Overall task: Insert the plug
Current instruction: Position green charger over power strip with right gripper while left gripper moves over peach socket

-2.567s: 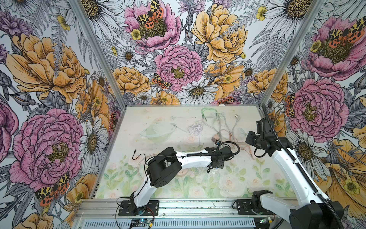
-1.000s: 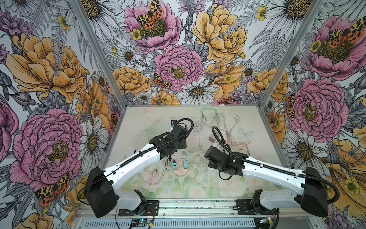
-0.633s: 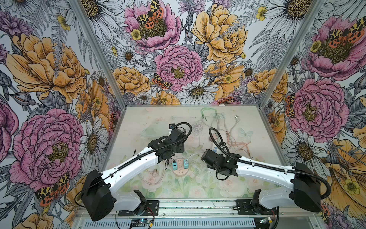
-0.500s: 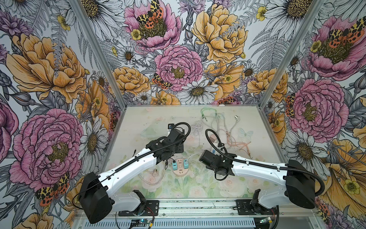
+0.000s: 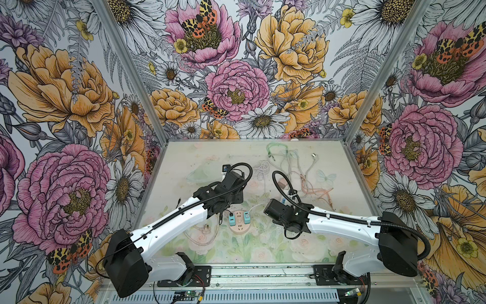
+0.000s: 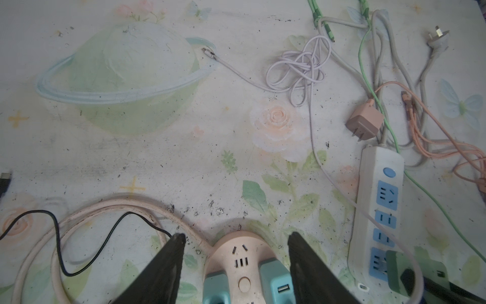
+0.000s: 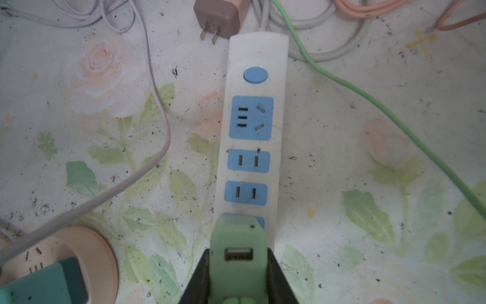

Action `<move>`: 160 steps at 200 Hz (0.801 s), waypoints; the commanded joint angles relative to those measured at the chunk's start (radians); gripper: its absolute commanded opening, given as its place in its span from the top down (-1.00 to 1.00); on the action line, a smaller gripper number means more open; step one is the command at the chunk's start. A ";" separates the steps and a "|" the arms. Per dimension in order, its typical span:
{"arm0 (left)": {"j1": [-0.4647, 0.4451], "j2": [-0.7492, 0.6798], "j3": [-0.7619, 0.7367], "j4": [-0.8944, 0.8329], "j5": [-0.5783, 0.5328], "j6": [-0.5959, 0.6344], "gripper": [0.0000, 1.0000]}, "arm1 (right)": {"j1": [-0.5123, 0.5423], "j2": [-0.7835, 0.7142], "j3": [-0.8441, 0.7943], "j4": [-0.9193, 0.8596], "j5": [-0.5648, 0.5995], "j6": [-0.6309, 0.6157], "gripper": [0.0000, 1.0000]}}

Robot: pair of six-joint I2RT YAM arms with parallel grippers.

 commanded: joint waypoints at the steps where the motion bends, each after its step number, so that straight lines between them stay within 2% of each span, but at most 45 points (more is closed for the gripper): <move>1: 0.008 0.007 -0.010 0.007 0.009 -0.006 -0.30 | 0.010 -0.015 0.023 0.016 0.045 -0.006 1.00; 123: 0.007 0.046 -0.007 0.007 0.019 -0.011 -0.30 | 0.032 0.036 0.034 0.025 0.057 -0.042 1.00; 160: 0.006 0.031 -0.014 0.008 0.018 -0.014 -0.30 | 0.030 0.059 0.022 0.024 0.029 -0.032 1.00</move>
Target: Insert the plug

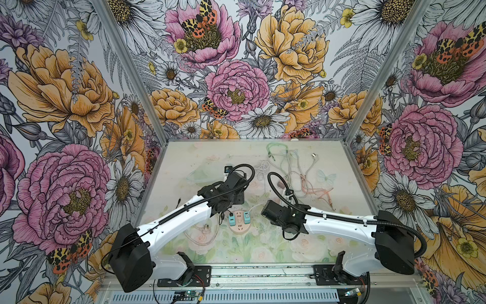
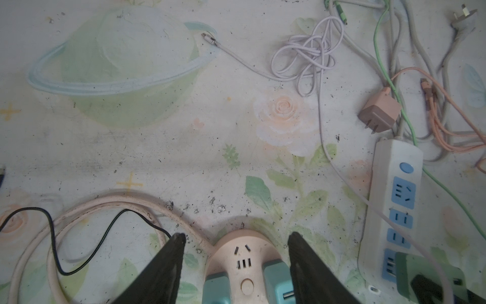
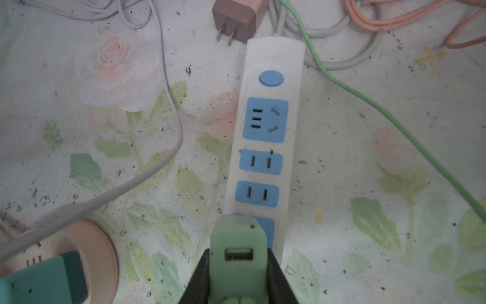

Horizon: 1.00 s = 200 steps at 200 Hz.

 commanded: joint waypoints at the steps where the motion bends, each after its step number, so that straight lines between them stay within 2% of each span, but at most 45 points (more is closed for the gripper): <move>1: 0.006 -0.015 -0.013 0.007 0.010 -0.010 -0.30 | 0.005 0.028 0.009 0.008 -0.001 0.003 1.00; 112: 0.004 -0.051 -0.029 0.008 0.013 -0.024 -0.30 | 0.014 -0.033 -0.049 -0.030 0.016 0.070 1.00; 200: 0.005 -0.070 -0.038 0.006 0.012 -0.035 -0.30 | 0.015 0.035 -0.037 -0.030 0.035 0.072 1.00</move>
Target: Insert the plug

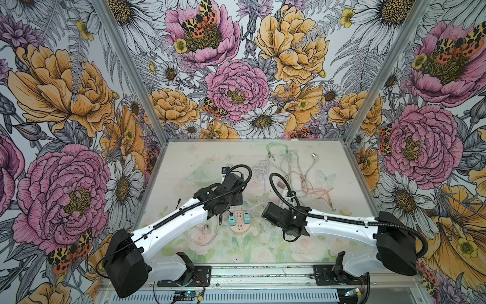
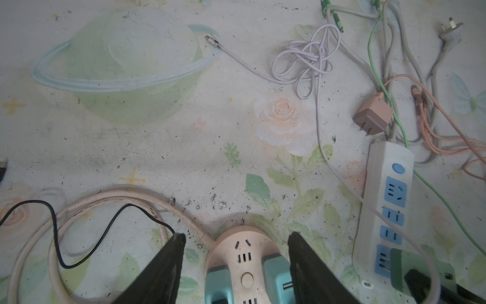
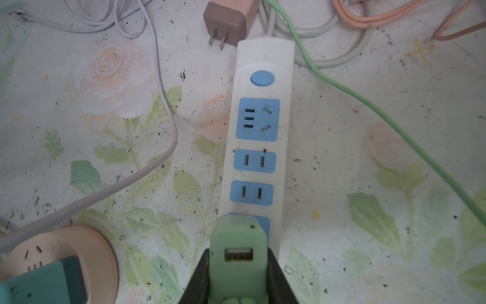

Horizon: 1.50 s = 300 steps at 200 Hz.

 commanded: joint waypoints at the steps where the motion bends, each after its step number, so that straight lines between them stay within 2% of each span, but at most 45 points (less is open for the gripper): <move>1: 0.004 -0.017 -0.010 0.006 0.012 -0.016 -0.30 | 0.002 0.051 -0.009 -0.040 0.002 0.017 1.00; 104: 0.004 -0.031 -0.008 0.004 0.022 -0.013 -0.30 | 0.007 0.124 -0.010 -0.049 -0.011 0.018 1.00; 156: 0.006 -0.045 -0.019 0.004 0.019 -0.023 -0.30 | 0.013 0.219 0.041 -0.050 -0.056 -0.090 1.00; 229: 0.006 -0.069 -0.041 0.005 0.019 -0.030 -0.31 | 0.012 0.269 -0.004 -0.049 -0.124 -0.061 1.00; 300: 0.018 -0.071 -0.036 0.004 0.025 -0.020 -0.31 | 0.012 0.244 0.019 -0.047 -0.131 -0.105 1.00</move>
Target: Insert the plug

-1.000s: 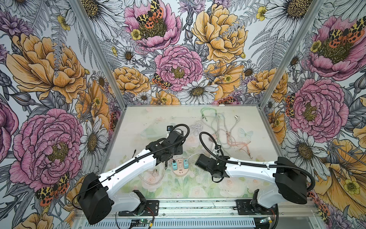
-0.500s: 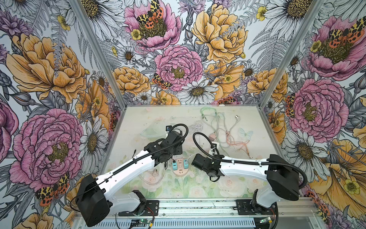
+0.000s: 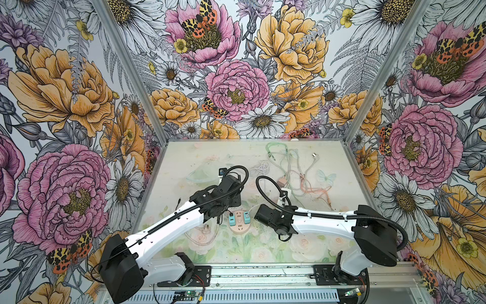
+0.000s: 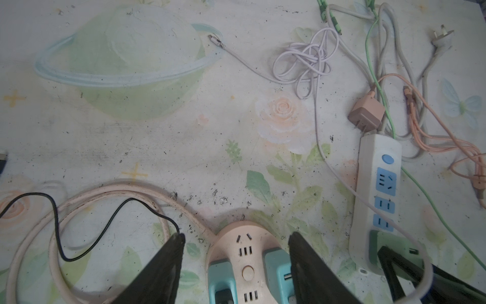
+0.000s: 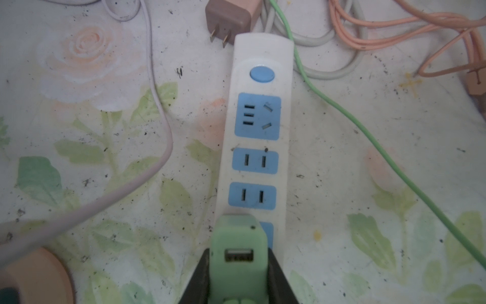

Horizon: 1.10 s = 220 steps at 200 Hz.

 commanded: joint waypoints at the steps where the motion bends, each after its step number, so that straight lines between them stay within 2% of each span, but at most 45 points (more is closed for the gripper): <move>1: 0.011 -0.021 -0.004 0.005 0.016 -0.004 -0.31 | -0.004 0.080 -0.048 -0.027 -0.200 -0.043 1.00; 35: 0.010 -0.029 -0.002 0.005 0.016 -0.010 -0.32 | -0.003 0.073 -0.050 -0.027 -0.211 -0.051 0.99; 74: 0.010 -0.013 0.024 0.000 0.022 0.001 -0.32 | -0.007 0.056 -0.058 -0.026 -0.211 -0.058 0.81; 151: 0.010 0.006 0.082 -0.021 0.004 0.021 -0.32 | -0.007 -0.059 -0.116 -0.024 -0.264 -0.148 0.79; 220: 0.011 0.003 0.084 -0.040 -0.005 0.019 -0.32 | -0.005 -0.053 -0.180 -0.021 -0.281 -0.182 0.72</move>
